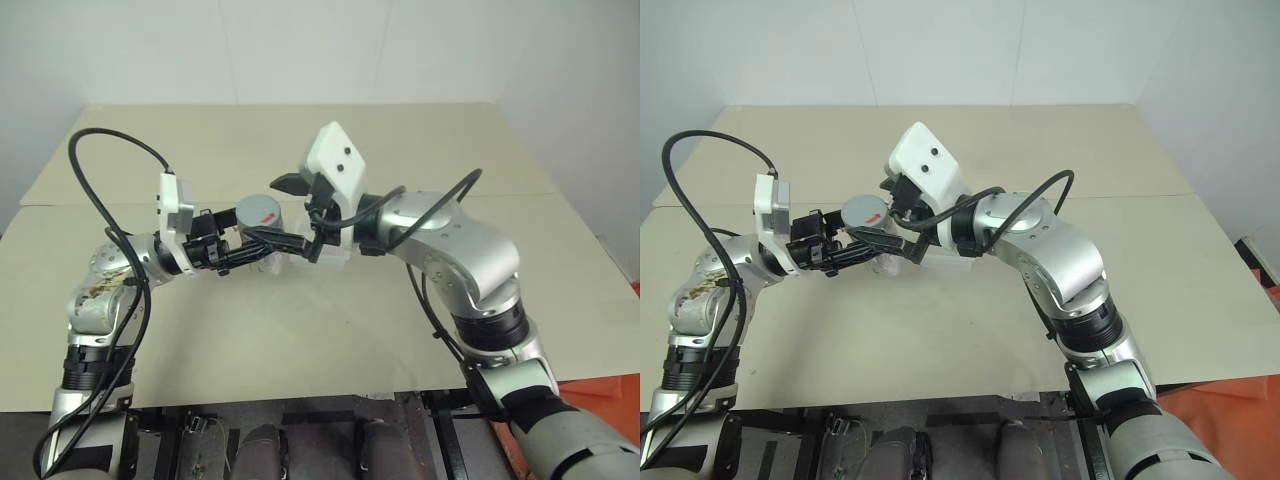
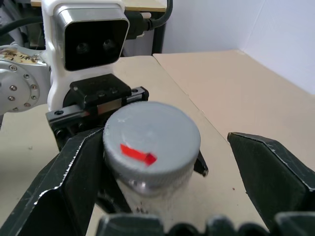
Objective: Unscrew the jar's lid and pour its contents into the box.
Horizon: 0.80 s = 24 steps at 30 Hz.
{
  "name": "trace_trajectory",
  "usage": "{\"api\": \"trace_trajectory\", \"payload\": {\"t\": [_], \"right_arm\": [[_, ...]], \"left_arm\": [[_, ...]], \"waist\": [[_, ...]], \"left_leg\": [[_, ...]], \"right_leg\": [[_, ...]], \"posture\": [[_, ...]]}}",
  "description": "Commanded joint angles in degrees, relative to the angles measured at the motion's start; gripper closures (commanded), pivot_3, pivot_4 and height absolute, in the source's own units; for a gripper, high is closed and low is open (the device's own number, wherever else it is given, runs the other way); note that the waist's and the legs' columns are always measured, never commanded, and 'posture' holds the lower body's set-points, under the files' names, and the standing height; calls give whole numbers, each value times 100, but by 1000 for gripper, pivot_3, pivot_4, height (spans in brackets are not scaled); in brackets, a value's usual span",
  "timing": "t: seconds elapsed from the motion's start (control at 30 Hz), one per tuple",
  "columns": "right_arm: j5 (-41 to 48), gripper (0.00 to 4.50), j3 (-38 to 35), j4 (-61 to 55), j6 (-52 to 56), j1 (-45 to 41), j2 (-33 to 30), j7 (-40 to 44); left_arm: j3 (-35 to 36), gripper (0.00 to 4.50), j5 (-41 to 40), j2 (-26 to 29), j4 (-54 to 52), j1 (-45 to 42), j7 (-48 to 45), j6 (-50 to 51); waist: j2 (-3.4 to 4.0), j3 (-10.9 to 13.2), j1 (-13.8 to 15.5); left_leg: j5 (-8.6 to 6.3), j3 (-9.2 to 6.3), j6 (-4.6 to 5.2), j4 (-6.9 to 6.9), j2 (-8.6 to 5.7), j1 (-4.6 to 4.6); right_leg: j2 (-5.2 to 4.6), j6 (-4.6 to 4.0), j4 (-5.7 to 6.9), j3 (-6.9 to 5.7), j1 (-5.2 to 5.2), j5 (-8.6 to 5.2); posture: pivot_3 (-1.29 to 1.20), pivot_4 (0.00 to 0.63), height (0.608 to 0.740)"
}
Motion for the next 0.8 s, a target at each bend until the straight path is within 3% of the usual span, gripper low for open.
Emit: {"api": "trace_trajectory", "payload": {"t": [0.03,0.33,0.5,0.8], "right_arm": [[-9,26,-474,-129,-184,51,-177,-58],[86,26,-756,-173,-270,188,-468,122],[591,26,-895,-522,-315,342,-629,654],[622,26,-496,-503,-240,36,-42,308]], "left_arm": [[196,1787,-206,100,-309,18,-62,-39],[243,1787,-317,200,-480,167,-90,46],[184,1787,-216,162,-230,-8,-40,-7],[-110,1787,-38,-21,246,-408,-169,-119]], "waist": [[0,0,0],[0,0,2],[0,0,3],[0,0,-5]], "left_leg": [[0,0,0,0,0,0],[-1,0,1,-1,1,0],[-2,0,3,-1,0,0],[-1,1,3,0,-1,3]], "right_leg": [[0,0,0,0,0,0],[0,0,-2,0,0,0],[0,0,-5,0,1,0],[0,0,-2,1,3,0]], "posture": [[0,150,740],[0,150,740],[0,150,740],[0,150,740]]}}
